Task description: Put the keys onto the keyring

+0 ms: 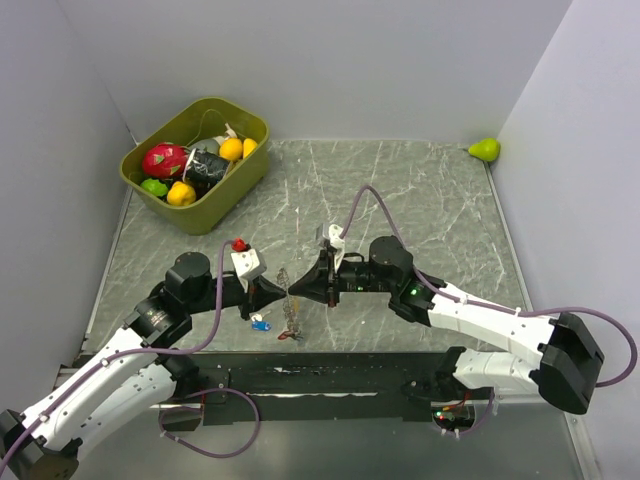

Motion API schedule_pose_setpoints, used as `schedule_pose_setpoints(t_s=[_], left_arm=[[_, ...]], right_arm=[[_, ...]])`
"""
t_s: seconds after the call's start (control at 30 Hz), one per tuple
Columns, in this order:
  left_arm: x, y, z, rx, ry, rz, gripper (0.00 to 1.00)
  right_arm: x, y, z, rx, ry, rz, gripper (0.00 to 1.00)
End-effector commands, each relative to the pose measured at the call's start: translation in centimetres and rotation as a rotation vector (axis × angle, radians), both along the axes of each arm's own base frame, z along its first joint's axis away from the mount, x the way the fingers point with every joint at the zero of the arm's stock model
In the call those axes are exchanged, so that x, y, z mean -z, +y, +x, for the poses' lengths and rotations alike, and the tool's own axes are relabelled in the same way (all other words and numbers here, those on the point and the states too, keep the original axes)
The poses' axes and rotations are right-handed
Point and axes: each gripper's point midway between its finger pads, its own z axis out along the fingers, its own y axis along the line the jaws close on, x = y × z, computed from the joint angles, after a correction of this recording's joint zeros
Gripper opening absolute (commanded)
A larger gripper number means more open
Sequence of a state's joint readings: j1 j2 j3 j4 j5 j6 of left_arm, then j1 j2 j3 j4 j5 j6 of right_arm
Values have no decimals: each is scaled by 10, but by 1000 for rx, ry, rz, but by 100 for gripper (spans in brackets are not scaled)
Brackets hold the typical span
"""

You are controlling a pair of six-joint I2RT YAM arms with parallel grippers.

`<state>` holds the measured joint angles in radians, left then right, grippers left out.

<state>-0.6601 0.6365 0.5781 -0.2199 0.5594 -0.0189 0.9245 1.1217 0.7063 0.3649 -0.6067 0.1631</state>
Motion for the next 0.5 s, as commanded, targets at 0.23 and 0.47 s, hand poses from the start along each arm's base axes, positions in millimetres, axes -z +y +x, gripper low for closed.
schedule_pose_setpoints(t_s=[0.23,0.47], left_arm=[[-38,-3,-2,21,-93,-68,1],[-38,-3,-2,23,-97,-71,1]], right_arm=[[-18,9,13,40,-38,31,0],[-13,12,18,55,-27,23,0]])
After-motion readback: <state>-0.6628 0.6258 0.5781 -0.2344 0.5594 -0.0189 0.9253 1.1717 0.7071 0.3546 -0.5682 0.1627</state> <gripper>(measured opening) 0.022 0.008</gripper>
